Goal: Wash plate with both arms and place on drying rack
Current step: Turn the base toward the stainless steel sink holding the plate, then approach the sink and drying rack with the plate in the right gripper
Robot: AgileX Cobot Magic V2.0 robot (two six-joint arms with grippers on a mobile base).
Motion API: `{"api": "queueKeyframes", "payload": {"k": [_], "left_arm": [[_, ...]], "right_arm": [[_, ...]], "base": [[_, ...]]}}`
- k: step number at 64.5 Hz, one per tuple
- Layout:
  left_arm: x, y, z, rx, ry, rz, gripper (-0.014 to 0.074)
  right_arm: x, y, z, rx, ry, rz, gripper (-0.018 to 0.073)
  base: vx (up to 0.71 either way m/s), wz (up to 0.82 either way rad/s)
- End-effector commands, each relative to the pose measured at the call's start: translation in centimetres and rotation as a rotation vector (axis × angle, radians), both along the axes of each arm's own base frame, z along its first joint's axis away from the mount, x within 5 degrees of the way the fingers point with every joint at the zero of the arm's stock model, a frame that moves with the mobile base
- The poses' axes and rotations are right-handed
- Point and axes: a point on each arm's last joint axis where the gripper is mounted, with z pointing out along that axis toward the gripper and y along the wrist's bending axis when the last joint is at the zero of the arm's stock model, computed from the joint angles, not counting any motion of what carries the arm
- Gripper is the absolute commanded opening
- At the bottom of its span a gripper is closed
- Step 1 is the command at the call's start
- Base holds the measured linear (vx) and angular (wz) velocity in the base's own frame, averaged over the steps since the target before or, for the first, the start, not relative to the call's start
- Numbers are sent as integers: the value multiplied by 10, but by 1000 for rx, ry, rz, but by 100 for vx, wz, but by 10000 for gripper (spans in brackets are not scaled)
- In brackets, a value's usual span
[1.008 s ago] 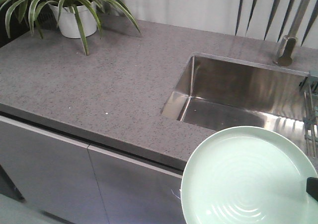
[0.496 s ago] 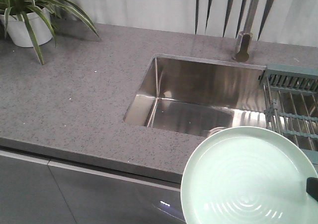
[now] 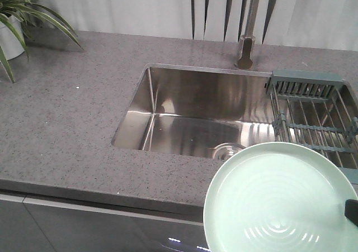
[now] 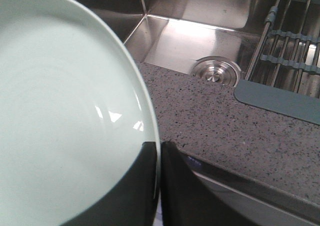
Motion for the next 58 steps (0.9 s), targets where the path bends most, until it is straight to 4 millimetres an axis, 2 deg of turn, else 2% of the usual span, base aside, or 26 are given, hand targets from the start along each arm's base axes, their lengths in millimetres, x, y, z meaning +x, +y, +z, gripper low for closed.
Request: {"api": "queueKeyframes", "payload": {"k": [1, 58], "left_arm": [[-1, -1, 15, -20, -108, -9, -6], [-1, -1, 15, -20, -108, -9, -6]], "right_arm": [[4, 0, 12, 30, -70, -27, -1], [4, 0, 12, 30, -70, -27, -1]], "base": [[4, -15], [3, -10]]}}
